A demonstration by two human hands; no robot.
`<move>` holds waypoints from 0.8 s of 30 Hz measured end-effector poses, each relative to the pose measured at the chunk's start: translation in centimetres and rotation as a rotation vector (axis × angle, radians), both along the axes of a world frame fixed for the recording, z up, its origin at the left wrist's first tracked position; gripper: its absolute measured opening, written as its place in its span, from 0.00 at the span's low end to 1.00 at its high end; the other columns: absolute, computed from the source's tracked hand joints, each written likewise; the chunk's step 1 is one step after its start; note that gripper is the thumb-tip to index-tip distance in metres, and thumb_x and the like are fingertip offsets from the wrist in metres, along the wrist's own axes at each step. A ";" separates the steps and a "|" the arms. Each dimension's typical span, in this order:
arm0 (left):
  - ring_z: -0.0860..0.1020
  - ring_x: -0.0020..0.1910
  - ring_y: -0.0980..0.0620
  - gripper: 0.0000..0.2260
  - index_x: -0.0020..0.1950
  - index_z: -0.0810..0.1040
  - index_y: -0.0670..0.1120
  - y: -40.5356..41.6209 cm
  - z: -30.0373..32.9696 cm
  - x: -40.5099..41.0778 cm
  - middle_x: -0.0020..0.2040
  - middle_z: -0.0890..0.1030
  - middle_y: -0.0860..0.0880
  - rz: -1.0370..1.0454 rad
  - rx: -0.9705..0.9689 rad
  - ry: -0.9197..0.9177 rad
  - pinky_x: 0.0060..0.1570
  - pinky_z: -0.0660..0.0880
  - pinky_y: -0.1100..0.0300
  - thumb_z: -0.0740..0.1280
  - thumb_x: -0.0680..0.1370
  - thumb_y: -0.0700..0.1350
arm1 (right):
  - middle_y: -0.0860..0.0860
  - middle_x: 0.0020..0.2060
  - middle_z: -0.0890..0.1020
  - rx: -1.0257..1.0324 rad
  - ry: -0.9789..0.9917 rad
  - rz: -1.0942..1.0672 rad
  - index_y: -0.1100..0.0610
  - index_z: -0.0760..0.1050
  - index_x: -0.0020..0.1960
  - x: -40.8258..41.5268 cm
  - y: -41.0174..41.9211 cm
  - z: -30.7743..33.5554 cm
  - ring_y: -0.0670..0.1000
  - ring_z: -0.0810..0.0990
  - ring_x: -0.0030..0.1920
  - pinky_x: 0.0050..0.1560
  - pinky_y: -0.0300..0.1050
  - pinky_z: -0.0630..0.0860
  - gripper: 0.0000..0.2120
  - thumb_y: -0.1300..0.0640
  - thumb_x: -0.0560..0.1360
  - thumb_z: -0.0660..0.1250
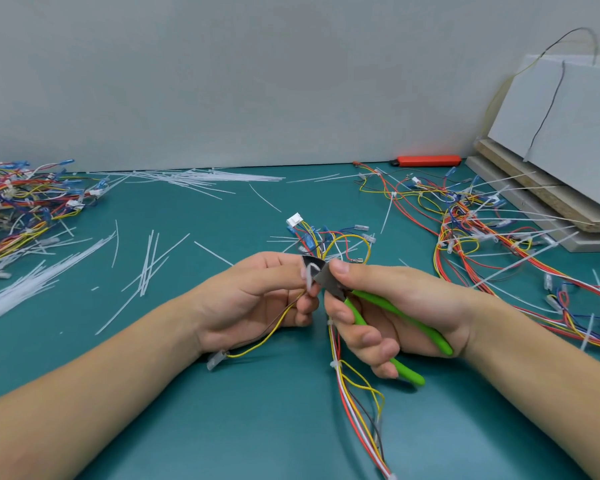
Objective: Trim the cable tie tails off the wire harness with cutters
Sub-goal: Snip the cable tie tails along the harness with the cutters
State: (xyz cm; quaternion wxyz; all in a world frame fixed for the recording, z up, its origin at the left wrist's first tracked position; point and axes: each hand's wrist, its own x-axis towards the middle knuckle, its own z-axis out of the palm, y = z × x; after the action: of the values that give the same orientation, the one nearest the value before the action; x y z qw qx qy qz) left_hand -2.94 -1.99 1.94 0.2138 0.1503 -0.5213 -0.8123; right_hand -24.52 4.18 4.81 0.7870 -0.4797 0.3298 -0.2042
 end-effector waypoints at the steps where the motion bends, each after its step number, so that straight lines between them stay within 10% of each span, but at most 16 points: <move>1: 0.75 0.37 0.56 0.07 0.46 0.80 0.45 0.0 0.0 0.0 0.41 0.78 0.49 0.005 0.006 0.001 0.43 0.74 0.62 0.74 0.75 0.48 | 0.52 0.33 0.71 0.015 -0.018 -0.009 0.53 0.75 0.45 0.1 0.0 -0.1 0.49 0.70 0.27 0.33 0.46 0.79 0.22 0.34 0.80 0.62; 10: 0.73 0.39 0.53 0.09 0.45 0.78 0.45 -0.1 0.1 -0.1 0.42 0.80 0.43 -0.009 -0.020 -0.037 0.46 0.72 0.59 0.72 0.77 0.50 | 0.57 0.40 0.83 0.053 -0.037 -0.002 0.57 0.81 0.51 -0.2 -0.4 -0.4 0.58 0.86 0.39 0.45 0.55 0.84 0.24 0.37 0.80 0.61; 24: 0.74 0.37 0.55 0.05 0.46 0.80 0.44 0.1 0.1 -0.1 0.41 0.77 0.48 0.024 0.015 -0.021 0.43 0.74 0.61 0.69 0.78 0.45 | 0.53 0.32 0.72 0.017 -0.008 -0.010 0.54 0.75 0.45 0.1 -0.1 0.1 0.50 0.72 0.27 0.35 0.50 0.83 0.22 0.35 0.80 0.62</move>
State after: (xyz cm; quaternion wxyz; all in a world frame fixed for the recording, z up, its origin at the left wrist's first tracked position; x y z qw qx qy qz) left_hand -3.02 -1.90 2.02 0.2167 0.1667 -0.5155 -0.8121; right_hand -24.40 4.04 4.90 0.7914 -0.4705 0.3307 -0.2073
